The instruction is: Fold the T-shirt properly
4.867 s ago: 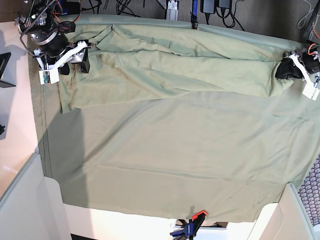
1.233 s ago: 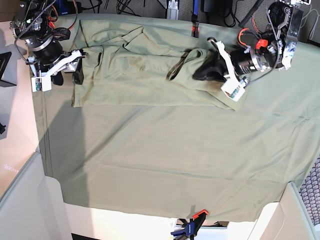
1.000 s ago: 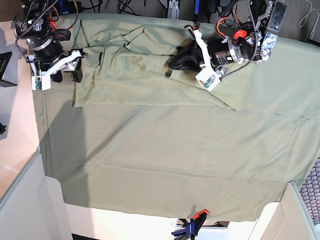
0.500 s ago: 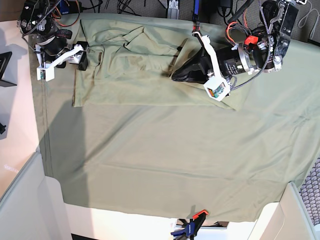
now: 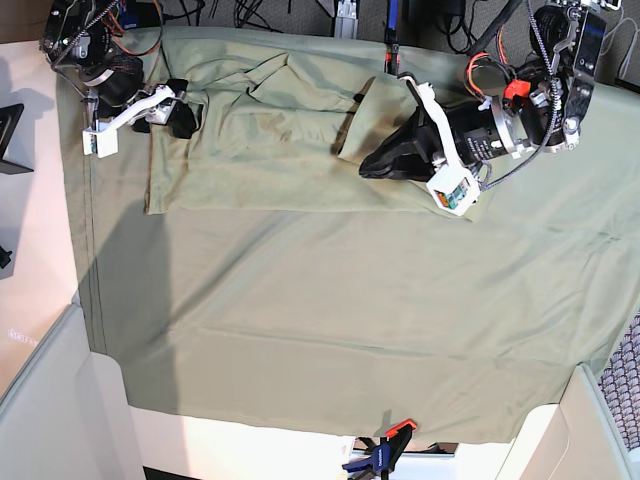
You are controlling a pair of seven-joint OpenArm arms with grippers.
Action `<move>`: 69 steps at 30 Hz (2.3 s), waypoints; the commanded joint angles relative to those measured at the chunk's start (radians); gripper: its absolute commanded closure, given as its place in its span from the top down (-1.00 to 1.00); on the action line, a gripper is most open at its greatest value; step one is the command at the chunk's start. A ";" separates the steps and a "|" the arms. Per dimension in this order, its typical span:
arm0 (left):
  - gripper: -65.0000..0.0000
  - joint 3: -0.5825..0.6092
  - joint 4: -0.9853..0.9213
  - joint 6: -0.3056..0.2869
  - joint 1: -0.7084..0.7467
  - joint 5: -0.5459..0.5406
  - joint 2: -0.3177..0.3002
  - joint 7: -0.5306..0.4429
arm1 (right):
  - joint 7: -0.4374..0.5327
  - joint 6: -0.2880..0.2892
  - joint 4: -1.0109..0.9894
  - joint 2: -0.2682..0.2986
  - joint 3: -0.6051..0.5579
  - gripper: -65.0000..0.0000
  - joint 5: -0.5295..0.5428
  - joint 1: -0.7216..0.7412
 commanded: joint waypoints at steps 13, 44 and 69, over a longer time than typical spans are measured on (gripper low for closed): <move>-1.00 -0.091 0.019 -0.010 -0.008 -0.100 -0.057 0.002 | -0.032 0.038 0.008 -0.020 -0.094 -0.40 0.008 0.005; -1.00 -0.271 0.016 -0.010 0.064 -0.110 -0.156 0.056 | 0.022 0.037 0.172 0.106 0.022 -1.00 -0.023 0.074; -1.00 -0.271 0.016 -0.010 0.094 -0.160 -0.233 0.056 | 0.126 0.037 0.186 -0.281 -0.776 0.35 -0.422 0.110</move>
